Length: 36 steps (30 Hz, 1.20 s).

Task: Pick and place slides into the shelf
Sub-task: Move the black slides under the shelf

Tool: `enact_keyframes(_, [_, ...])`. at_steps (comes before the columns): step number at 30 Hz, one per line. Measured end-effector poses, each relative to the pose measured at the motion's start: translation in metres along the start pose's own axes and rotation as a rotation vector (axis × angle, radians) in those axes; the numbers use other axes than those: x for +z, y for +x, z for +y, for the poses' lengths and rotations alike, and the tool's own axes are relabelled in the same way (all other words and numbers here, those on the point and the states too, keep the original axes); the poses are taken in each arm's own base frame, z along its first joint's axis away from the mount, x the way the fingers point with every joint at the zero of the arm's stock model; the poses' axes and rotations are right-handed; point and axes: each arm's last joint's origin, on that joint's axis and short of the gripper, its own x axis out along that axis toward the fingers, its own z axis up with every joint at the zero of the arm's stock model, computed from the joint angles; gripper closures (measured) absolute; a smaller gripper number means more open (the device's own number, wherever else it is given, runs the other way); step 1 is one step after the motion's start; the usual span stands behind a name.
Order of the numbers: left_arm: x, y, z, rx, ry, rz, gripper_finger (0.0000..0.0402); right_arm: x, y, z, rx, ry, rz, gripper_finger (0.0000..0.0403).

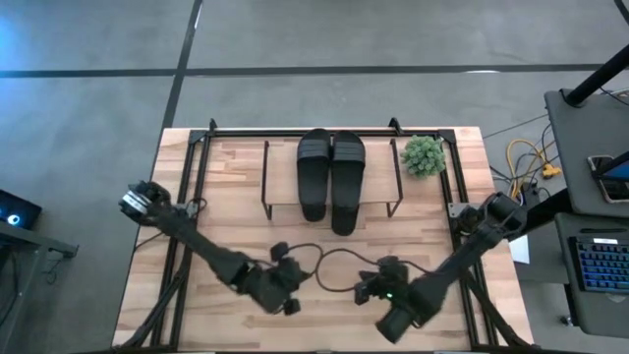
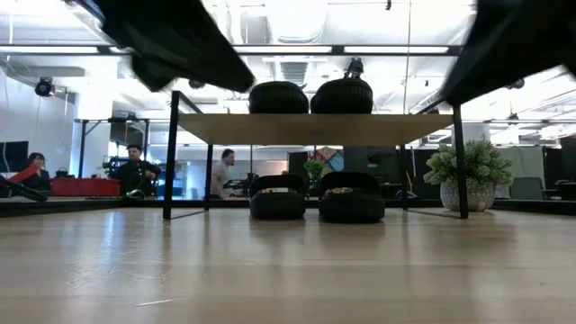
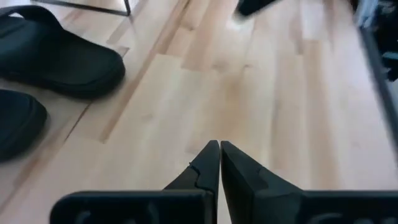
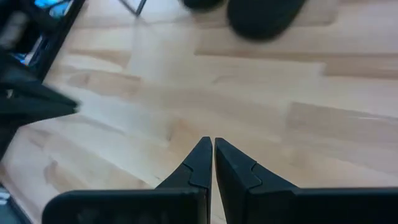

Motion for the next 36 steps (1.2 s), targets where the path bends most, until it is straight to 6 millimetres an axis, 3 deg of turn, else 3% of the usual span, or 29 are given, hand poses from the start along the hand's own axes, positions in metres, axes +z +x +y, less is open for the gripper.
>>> enact_keyframes(6, [-0.008,-0.035,-0.009,0.027,-0.058,-0.009,0.0401,0.01,0.045,0.012,0.097,-0.091,0.087,0.039])
enact_keyframes(13, [-0.016,-0.052,-0.01,0.07,-0.082,-0.015,0.0401,0.033,0.08,-0.001,-0.003,-0.125,0.064,0.039])
enact_keyframes(23, [-0.022,-0.057,-0.012,0.068,-0.058,-0.007,0.0401,0.052,0.115,-0.02,-0.045,-0.133,0.083,0.039])
enact_keyframes(36, [-0.026,-0.056,-0.009,0.085,-0.035,0.008,0.0401,0.08,0.14,-0.032,-0.129,-0.17,0.041,0.039])
